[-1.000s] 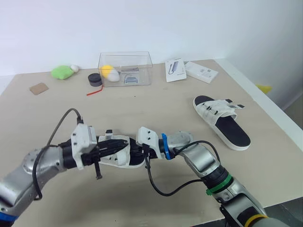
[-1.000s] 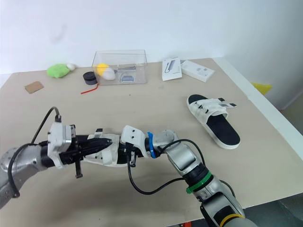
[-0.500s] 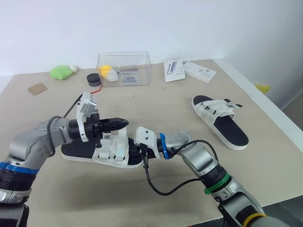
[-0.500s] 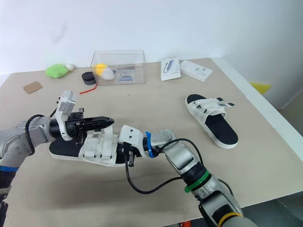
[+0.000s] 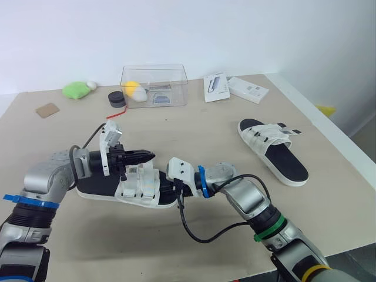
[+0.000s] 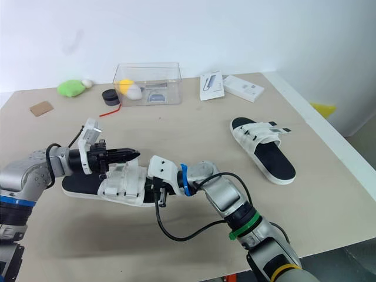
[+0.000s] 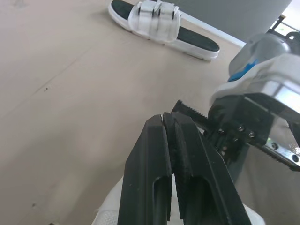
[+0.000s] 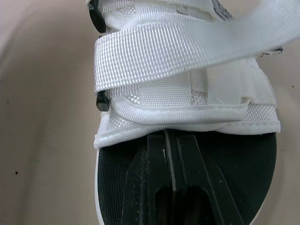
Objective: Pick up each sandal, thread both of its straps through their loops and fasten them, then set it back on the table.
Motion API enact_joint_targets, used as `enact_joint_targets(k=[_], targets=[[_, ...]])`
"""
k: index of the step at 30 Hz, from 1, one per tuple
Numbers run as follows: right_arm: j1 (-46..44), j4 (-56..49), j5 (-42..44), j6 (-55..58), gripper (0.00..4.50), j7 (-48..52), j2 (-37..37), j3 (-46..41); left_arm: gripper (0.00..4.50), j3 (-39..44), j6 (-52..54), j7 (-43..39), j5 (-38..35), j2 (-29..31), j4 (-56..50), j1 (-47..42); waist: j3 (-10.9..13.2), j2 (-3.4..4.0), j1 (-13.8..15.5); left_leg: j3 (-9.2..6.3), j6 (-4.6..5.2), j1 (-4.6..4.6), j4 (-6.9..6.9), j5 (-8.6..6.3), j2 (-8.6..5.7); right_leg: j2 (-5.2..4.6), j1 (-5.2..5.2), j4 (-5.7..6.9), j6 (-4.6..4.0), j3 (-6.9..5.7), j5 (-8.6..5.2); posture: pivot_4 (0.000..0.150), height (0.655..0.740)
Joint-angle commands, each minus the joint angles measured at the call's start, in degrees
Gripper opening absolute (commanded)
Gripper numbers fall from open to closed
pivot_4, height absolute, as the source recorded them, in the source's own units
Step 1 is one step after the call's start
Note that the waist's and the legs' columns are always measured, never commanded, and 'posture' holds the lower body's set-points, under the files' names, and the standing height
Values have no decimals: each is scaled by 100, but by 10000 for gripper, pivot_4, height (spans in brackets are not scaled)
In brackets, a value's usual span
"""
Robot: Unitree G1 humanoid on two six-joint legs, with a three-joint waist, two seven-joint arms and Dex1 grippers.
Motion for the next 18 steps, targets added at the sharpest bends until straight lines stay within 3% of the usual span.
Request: enact_joint_targets(k=[1,18], targets=[[194,403,-347,169,0,-122,-121,255,730,133,-351,-69,345,-44,80,-12,0,0,0,0,0,0,0,0,0,0,0,0,0,0,0,1500,7400],[247,331,-326,211,0,-184,-126,223,730,-150,-1152,-477,1500,-384,546,-1,-3,1,2,-4,2,3,2,1,-2,-2,7,0,1,0,2,1500,7400]])
